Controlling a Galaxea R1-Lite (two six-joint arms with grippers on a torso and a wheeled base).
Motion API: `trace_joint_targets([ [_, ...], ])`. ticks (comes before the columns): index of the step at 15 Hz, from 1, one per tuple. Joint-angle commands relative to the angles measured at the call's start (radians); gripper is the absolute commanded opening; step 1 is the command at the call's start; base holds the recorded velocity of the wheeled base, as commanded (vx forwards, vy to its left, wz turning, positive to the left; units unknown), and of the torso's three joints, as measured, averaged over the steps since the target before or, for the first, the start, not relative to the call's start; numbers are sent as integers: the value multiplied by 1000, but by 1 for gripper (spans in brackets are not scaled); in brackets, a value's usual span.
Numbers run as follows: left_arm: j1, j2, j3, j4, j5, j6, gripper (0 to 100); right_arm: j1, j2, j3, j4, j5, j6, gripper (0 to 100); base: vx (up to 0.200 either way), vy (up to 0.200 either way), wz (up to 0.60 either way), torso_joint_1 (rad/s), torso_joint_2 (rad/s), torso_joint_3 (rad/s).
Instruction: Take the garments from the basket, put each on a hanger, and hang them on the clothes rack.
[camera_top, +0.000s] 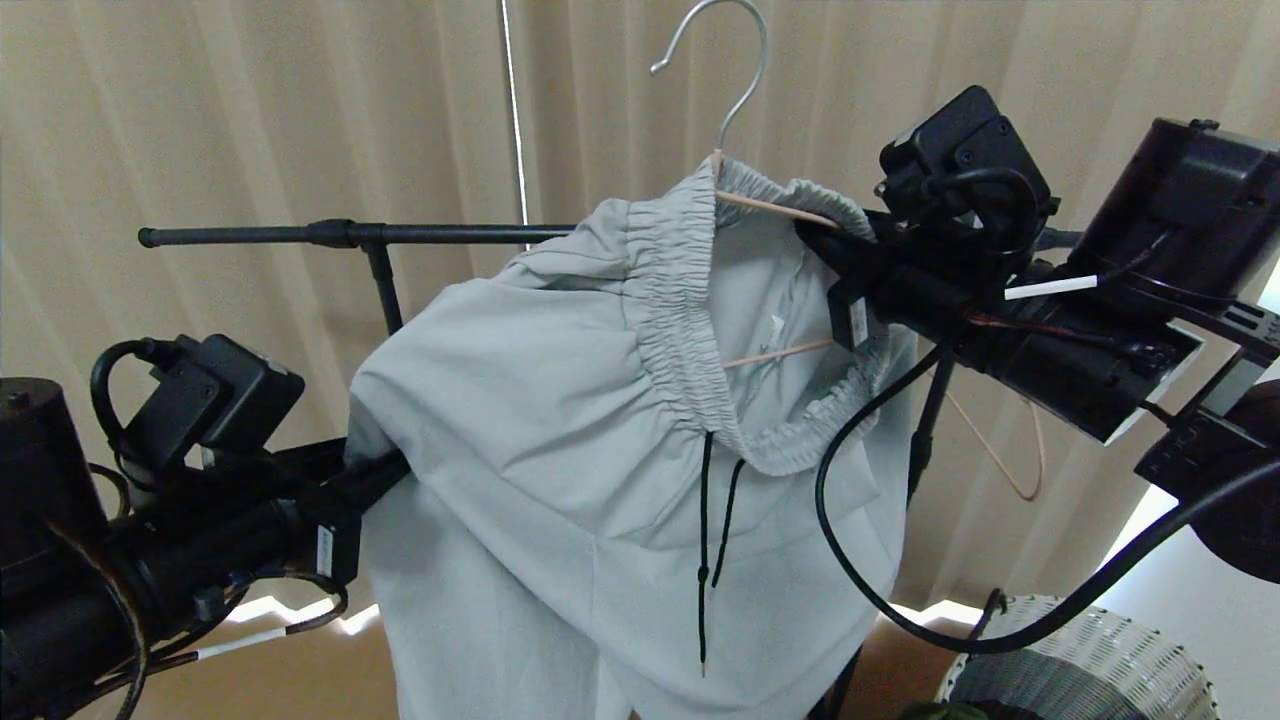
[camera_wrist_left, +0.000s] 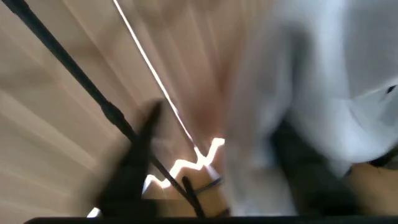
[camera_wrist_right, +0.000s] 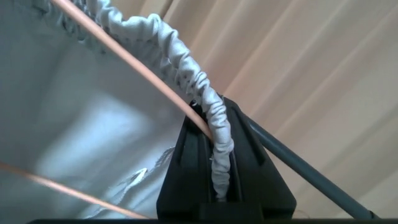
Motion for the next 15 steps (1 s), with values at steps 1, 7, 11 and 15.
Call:
trace_joint_targets([
  [1, 15, 22, 2, -4, 2, 3, 0, 0, 0, 1, 0, 0, -1, 0, 0, 0, 0, 0, 0, 0],
  [7, 308, 80, 19, -58, 2, 141, 0, -55, -20, -1, 57, -20, -1, 0, 0, 0, 0, 0, 0, 0],
  [11, 316, 104, 64, -159, 0, 146, 0, -55, -20, 1, 58, -23, -1, 0, 0, 0, 0, 0, 0, 0],
  [15, 310, 94, 55, -161, -3, 112, 100, -55, -31, -1, 118, -68, -2, 0, 0, 0, 0, 0, 0, 0],
])
